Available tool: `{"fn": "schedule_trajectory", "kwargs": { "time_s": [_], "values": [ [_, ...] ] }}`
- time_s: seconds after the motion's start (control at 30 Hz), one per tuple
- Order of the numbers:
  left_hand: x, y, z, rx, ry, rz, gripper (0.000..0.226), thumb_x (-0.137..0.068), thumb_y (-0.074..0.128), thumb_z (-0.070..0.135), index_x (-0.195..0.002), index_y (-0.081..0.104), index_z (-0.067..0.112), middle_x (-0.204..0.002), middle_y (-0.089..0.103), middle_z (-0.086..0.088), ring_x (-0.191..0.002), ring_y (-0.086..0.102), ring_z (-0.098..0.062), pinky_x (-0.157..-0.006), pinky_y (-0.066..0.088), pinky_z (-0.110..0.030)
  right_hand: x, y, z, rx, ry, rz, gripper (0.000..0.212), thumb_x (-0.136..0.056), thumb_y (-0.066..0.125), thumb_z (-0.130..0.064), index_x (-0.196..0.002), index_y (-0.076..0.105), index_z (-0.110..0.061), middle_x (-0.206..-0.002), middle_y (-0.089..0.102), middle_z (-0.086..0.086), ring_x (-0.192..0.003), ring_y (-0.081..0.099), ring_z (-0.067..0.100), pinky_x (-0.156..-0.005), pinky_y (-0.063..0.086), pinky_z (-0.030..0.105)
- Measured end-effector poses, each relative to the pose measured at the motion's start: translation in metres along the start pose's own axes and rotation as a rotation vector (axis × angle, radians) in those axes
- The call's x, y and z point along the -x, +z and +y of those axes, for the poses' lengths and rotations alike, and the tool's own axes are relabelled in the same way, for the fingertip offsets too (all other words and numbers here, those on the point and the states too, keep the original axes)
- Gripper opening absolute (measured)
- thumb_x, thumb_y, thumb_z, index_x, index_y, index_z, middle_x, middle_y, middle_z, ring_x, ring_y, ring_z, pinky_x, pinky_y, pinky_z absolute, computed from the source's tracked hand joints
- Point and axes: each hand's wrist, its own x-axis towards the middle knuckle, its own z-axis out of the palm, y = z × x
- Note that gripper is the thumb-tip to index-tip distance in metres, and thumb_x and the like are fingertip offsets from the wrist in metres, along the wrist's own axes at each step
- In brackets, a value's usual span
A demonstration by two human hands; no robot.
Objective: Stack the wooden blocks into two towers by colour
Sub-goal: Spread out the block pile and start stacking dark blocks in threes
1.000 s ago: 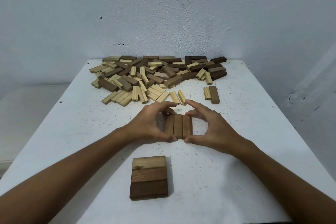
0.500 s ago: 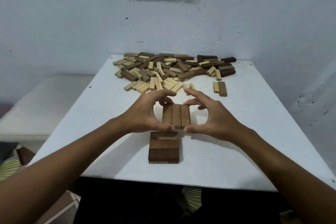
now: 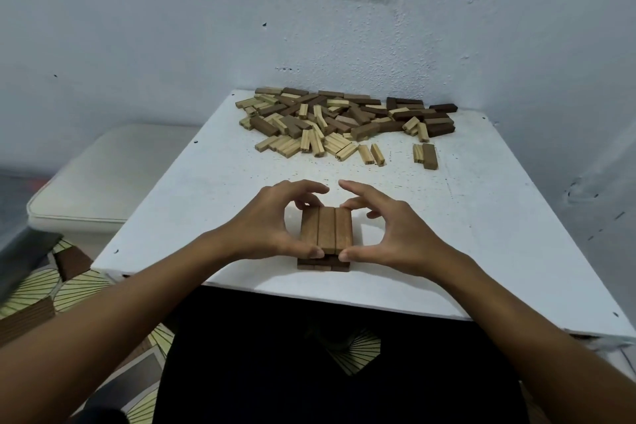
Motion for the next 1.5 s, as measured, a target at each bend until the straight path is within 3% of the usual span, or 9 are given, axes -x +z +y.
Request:
{"fn": "schedule_trajectory", "kwargs": {
  "time_s": [0.23, 0.63, 1.0, 1.17, 1.5],
  "values": [
    [0.0060, 0.0012, -0.0002, -0.001, -0.012, -0.003, 0.079, -0.049, 0.076, 0.062, -0.120, 0.043, 0.053, -0.115, 0.062, 0.014, -0.108, 0.054, -0.002, -0.090, 0.043, -0.018, 0.0033, 0.0048, 0.0002, 0.009, 0.003, -0.006, 0.096, -0.064, 0.087, -0.041, -0.137, 0.027, -0.058, -0.124, 0.056, -0.018, -0.122, 0.046, 0.002, -0.102, 0.043, 0.031],
    [0.0055, 0.0033, 0.0020, -0.011, -0.027, -0.021, 0.077, -0.049, 0.073, 0.064, -0.118, 0.042, 0.055, -0.116, 0.061, 0.014, -0.109, 0.053, -0.003, -0.092, 0.043, -0.023, 0.0035, 0.0071, 0.0039, 0.028, 0.014, 0.006, 0.093, -0.064, 0.087, -0.043, -0.129, 0.025, -0.067, -0.122, 0.052, -0.024, -0.120, 0.044, -0.004, -0.099, 0.040, 0.023],
    [0.0050, 0.0021, -0.0001, -0.025, -0.037, -0.042, 0.074, -0.049, 0.074, 0.064, -0.116, 0.042, 0.059, -0.113, 0.055, 0.026, -0.109, 0.050, 0.003, -0.089, 0.042, -0.016, 0.0043, 0.0083, 0.0041, 0.033, 0.017, 0.004, 0.093, -0.064, 0.086, -0.046, -0.133, 0.026, -0.061, -0.125, 0.053, -0.021, -0.121, 0.046, 0.002, -0.101, 0.043, 0.030],
    [0.0058, 0.0017, 0.0000, -0.033, -0.045, -0.044, 0.074, -0.048, 0.073, 0.065, -0.116, 0.043, 0.058, -0.112, 0.053, 0.030, -0.108, 0.047, 0.007, -0.081, 0.036, -0.006, 0.0042, 0.0084, 0.0049, 0.037, 0.018, 0.003, 0.093, -0.063, 0.086, -0.048, -0.132, 0.025, -0.064, -0.127, 0.053, -0.020, -0.122, 0.046, 0.003, -0.102, 0.044, 0.033],
    [0.0056, 0.0021, -0.0008, -0.038, -0.046, -0.044, 0.073, -0.049, 0.072, 0.066, -0.116, 0.043, 0.059, -0.113, 0.052, 0.031, -0.108, 0.047, 0.008, -0.082, 0.039, -0.015, 0.0044, 0.0071, 0.0053, 0.038, 0.017, -0.006, 0.095, -0.063, 0.086, -0.048, -0.134, 0.024, -0.061, -0.126, 0.051, -0.021, -0.122, 0.045, 0.003, -0.101, 0.043, 0.033]
  ]
}}
